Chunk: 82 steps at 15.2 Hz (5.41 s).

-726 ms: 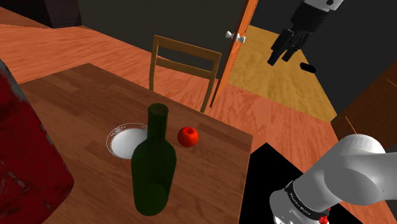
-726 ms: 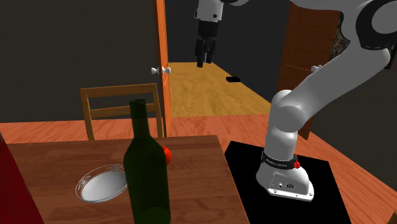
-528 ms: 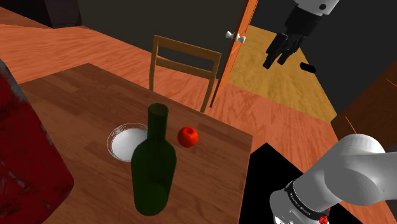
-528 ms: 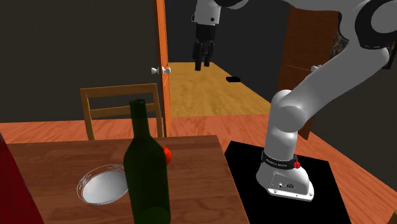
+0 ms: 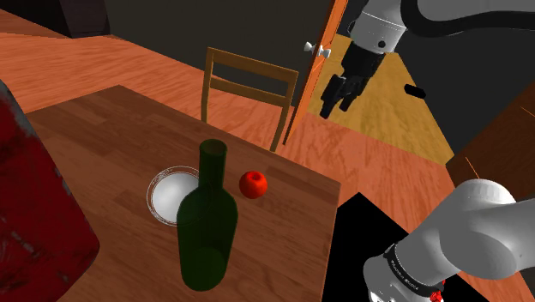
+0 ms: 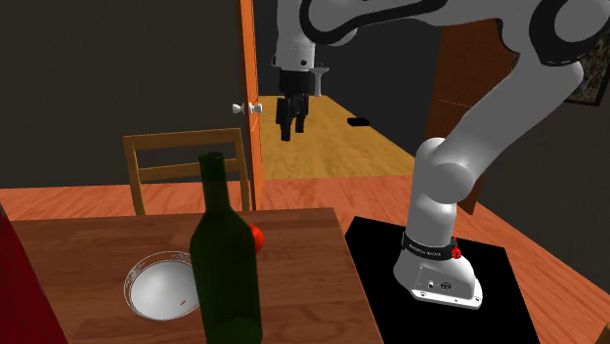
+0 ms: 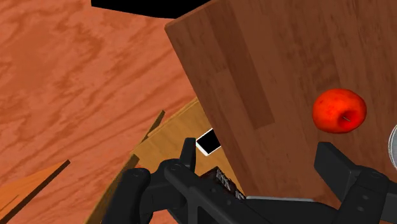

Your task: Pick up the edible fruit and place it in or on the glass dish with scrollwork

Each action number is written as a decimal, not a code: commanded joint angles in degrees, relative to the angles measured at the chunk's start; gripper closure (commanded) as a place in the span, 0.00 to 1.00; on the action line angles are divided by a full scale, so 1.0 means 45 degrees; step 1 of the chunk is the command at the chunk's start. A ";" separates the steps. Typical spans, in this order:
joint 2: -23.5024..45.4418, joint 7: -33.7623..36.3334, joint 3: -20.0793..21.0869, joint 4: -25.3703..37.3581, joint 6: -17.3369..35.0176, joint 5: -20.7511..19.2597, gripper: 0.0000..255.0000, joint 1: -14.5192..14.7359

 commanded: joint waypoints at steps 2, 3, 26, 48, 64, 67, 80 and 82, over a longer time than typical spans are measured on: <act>0.0731 0.0229 0.0371 -0.0338 0.0806 0.0476 0.00 0.0353; 0.1000 0.0283 0.0483 -0.0420 0.1069 0.0624 0.00 0.0465; 0.6409 0.0768 0.2283 -0.0973 0.6038 0.2612 0.00 0.2106; 0.5842 0.0854 0.2220 -0.0593 0.5097 0.2588 1.00 0.2086; 0.4576 0.1162 0.1990 0.1073 0.2186 0.2445 1.00 0.2019; 0.4471 0.1205 0.1960 0.1331 0.1825 0.2424 1.00 0.2010; 1.0074 0.4807 0.3648 0.7932 0.1169 0.0889 1.00 0.3112; 1.0861 0.5209 0.3732 0.8803 0.1088 0.0582 1.00 0.3368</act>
